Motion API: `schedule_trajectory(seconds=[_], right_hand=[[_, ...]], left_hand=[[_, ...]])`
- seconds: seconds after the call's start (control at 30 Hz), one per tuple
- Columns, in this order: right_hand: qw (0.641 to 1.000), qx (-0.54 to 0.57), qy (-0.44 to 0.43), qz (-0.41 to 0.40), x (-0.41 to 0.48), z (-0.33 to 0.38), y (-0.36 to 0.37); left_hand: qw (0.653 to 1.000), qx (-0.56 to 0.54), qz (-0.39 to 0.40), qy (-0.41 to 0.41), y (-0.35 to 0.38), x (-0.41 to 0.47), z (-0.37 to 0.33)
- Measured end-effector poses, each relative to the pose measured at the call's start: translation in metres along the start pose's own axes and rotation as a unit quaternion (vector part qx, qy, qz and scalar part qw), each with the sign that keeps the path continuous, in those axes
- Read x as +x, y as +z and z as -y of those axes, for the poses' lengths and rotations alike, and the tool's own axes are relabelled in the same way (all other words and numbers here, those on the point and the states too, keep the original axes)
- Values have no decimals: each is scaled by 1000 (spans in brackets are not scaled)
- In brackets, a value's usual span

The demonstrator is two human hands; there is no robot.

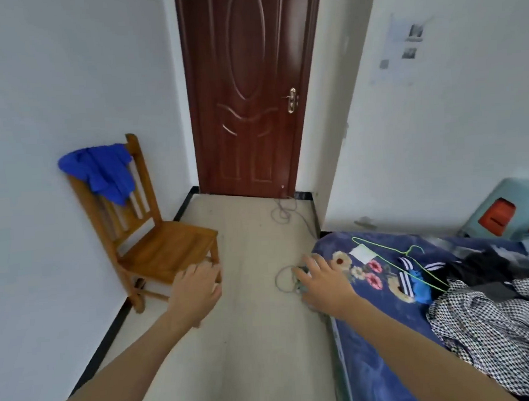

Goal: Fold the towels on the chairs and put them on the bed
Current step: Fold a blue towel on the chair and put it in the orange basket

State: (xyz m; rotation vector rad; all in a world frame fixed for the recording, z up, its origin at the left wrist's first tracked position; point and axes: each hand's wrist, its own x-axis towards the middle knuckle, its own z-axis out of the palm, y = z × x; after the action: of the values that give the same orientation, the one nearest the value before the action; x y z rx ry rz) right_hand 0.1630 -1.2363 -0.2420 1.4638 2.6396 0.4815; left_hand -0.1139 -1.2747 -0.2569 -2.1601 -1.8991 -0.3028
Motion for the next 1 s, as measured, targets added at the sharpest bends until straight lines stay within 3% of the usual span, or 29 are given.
schedule_trajectory(seconds=[0.17,0.4,0.73,1.0], right_hand=[[999,-4,-29,-25,85,60,-13],[997,2,-73,-22,146,102,-14],[992,-3,-121,-28,223,79,-8],[983,5,-161,-91,325,33,-3]], left_hand=[[998,14,28,-52,-2,3,99],[993,8,57,-105,14,3,161],[989,1,23,-146,38,44,188],[967,-9,24,-254,44,134,194]])
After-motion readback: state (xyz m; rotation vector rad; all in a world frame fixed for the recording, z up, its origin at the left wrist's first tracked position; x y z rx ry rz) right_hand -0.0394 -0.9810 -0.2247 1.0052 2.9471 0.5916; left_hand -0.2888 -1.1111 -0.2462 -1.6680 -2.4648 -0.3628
